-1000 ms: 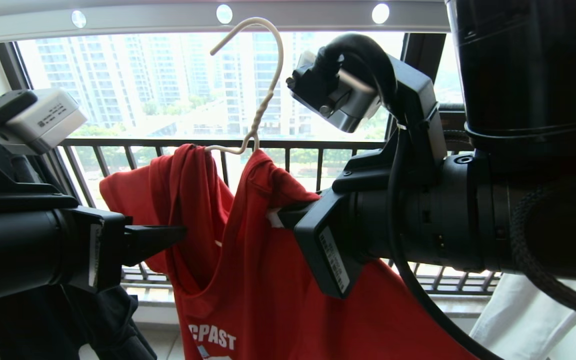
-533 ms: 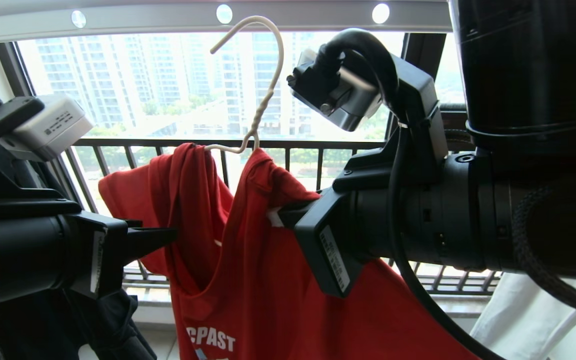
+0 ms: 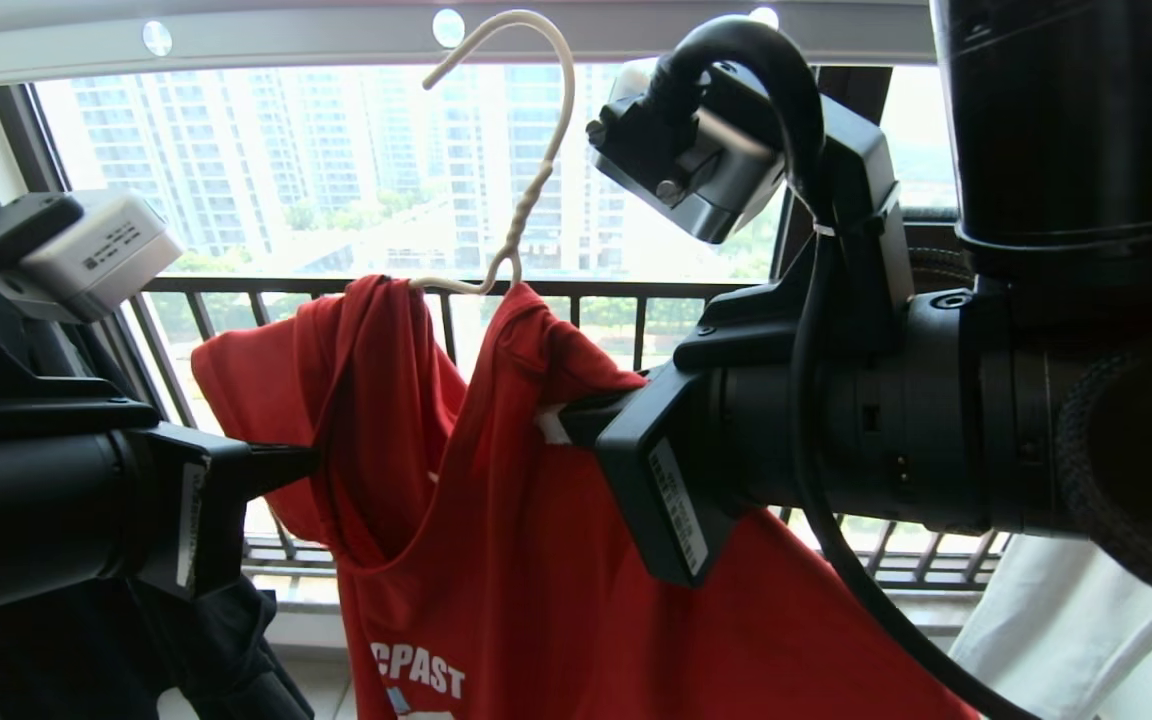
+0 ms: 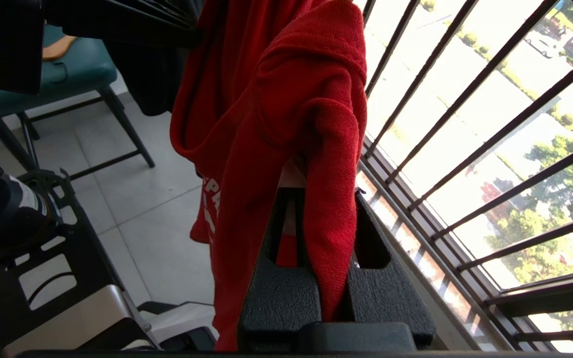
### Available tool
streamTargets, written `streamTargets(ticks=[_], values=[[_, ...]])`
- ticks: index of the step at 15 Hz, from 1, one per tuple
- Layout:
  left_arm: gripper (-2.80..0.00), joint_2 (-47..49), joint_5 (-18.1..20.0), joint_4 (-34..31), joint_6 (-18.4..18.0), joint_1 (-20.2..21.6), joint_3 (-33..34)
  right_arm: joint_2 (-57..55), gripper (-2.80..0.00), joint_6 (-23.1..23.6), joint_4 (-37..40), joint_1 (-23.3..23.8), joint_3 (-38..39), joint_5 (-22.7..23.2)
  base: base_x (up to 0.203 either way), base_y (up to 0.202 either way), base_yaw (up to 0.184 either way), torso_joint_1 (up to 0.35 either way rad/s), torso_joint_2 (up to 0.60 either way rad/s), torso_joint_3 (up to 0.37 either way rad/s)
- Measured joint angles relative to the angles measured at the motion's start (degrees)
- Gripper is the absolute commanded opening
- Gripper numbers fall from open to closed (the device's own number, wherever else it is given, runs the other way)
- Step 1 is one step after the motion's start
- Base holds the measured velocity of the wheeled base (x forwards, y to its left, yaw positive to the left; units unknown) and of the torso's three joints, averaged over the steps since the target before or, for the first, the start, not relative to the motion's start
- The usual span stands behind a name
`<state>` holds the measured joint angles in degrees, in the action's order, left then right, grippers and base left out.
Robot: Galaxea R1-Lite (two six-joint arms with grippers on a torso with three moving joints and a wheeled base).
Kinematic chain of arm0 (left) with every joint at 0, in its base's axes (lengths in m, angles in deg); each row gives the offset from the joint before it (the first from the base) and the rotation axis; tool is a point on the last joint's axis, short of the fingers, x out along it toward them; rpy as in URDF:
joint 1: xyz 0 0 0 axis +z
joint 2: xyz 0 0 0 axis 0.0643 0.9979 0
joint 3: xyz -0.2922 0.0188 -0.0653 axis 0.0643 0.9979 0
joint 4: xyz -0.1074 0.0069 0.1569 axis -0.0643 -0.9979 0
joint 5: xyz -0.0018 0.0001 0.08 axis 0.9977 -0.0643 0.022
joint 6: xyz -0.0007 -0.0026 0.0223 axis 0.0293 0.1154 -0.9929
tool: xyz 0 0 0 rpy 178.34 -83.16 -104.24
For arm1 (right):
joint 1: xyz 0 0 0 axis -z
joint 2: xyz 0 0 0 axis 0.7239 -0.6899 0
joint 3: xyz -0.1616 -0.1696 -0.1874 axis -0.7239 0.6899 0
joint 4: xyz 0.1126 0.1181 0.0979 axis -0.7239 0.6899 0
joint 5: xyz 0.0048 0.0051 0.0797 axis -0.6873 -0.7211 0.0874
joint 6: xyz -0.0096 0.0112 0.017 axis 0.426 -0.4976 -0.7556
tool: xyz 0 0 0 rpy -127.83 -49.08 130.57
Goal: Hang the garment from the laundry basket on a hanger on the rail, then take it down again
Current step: Hang the clothes on the clothes rack
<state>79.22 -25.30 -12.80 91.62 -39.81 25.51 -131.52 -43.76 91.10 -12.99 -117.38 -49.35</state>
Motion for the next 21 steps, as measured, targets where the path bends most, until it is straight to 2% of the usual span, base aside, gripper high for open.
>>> streamTargets(ticks=[11, 12, 21], values=[[-2.80, -2.3, 0.5, 0.0, 0.4, 0.0, -1.9, -0.6, -2.80, 0.0, 0.0, 0.0, -0.1, 0.0, 0.000, 0.000, 0.000, 0.000, 0.00, 0.000], [0.00, -1.9, 0.5, 0.0, 0.5, -0.2, -1.6, -0.7, -2.80, 0.0, 0.0, 0.0, -0.3, 0.0, 0.000, 0.000, 0.000, 0.000, 0.00, 0.000], [0.00, -0.1, -0.6, -0.4, 0.2, -0.8, -0.6, -0.8, -2.80, 0.0, 0.0, 0.0, -0.5, 0.0, 0.000, 0.000, 0.000, 0.000, 0.00, 0.000]])
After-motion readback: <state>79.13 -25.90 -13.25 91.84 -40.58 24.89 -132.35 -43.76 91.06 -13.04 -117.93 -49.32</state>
